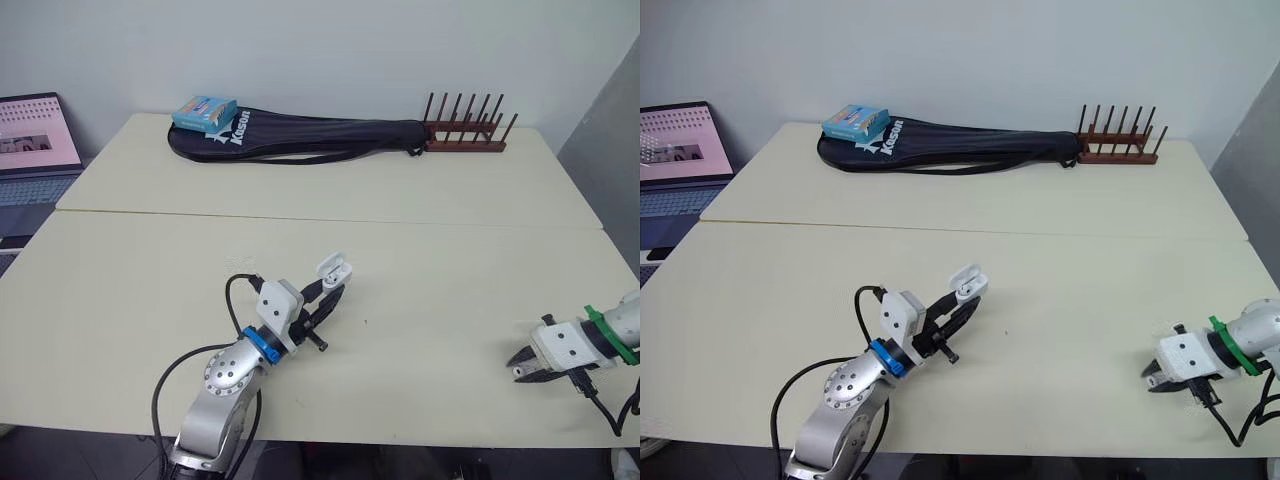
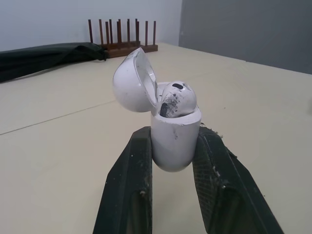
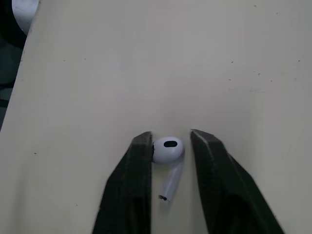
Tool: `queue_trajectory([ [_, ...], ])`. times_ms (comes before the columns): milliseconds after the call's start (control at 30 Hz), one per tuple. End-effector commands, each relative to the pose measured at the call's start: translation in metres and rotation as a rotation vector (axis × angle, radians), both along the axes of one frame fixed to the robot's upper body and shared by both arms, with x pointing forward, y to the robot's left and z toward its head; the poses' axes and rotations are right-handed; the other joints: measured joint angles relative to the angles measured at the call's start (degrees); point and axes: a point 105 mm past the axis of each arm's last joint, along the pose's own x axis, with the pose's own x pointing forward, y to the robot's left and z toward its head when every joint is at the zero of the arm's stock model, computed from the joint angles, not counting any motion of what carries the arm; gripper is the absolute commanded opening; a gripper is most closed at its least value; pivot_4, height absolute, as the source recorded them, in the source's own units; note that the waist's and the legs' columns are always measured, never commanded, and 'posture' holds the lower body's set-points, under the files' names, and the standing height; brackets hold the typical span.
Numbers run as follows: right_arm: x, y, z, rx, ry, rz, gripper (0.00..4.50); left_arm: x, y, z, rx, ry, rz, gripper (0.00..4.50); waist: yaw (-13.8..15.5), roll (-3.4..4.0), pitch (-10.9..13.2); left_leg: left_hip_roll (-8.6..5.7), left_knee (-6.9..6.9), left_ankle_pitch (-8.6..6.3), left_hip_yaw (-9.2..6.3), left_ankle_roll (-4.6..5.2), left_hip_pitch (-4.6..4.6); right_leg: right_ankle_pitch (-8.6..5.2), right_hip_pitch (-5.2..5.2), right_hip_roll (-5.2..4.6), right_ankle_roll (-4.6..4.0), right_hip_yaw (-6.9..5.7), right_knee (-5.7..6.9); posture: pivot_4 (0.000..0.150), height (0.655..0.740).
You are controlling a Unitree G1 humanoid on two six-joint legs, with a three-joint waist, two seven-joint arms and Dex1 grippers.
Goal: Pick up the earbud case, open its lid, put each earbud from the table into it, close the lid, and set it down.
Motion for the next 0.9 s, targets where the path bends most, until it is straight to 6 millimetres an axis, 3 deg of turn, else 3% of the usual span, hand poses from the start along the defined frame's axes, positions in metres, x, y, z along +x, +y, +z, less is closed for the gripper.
queue_trajectory([
  [33, -0.001, 0.003, -0.004, 0.000, -0.010, 0.036, 2.54, -0.003, -0.004, 0.013, -0.012, -0.047, -0.013, 0.77, -0.01, 0.00, 0.00, 0.00, 0.00, 0.00, -0.01, 0.00, 0.03, 0.00, 0.05, 0.00, 0.00, -0.02, -0.02, 0.150, 0.7274],
  [100, 0.001, 0.005, 0.001, 0.010, -0.031, 0.035, 3.22, -0.003, -0.004, 0.013, -0.013, -0.044, -0.016, 0.77, -0.01, 0.00, 0.00, 0.00, 0.00, 0.00, -0.02, 0.00, 0.08, 0.00, 0.13, 0.01, 0.00, -0.03, -0.06, 0.150, 0.7274],
  [300, 0.000, 0.011, 0.036, 0.012, -0.076, -0.038, 3.26, -0.003, -0.007, 0.010, -0.015, -0.033, -0.031, 0.77, 0.06, 0.18, 0.04, 0.04, -0.02, 0.00, -0.11, 0.00, 0.06, 0.00, 0.17, -0.05, 0.00, -0.04, -0.12, 0.150, 0.7274],
  [467, -0.002, 0.004, 0.049, -0.221, -0.147, -0.249, 3.26, -0.003, -0.009, 0.008, -0.019, -0.025, -0.036, 0.77, 0.09, 0.29, 0.04, 0.03, -0.03, 0.00, -0.14, 0.00, 0.06, 0.00, 0.17, -0.05, 0.00, -0.06, -0.13, 0.150, 0.7274],
  [633, -0.015, 0.017, 0.038, -0.224, -0.101, -0.388, 3.26, -0.003, -0.013, 0.008, -0.024, -0.020, -0.046, 0.77, 0.14, 0.27, 0.05, 0.00, -0.05, 0.00, -0.15, -0.01, 0.00, 0.00, 0.15, -0.01, 0.01, -0.14, -0.16, 0.150, 0.7274],
  [900, -0.008, 0.012, 0.015, -0.250, -0.128, -0.433, 3.26, -0.002, -0.010, 0.008, -0.015, -0.021, -0.044, 0.77, 0.07, 0.22, 0.08, -0.08, -0.05, -0.01, -0.04, 0.00, -0.04, 0.00, 0.12, -0.03, 0.02, -0.07, -0.33, 0.150, 0.7274],
])
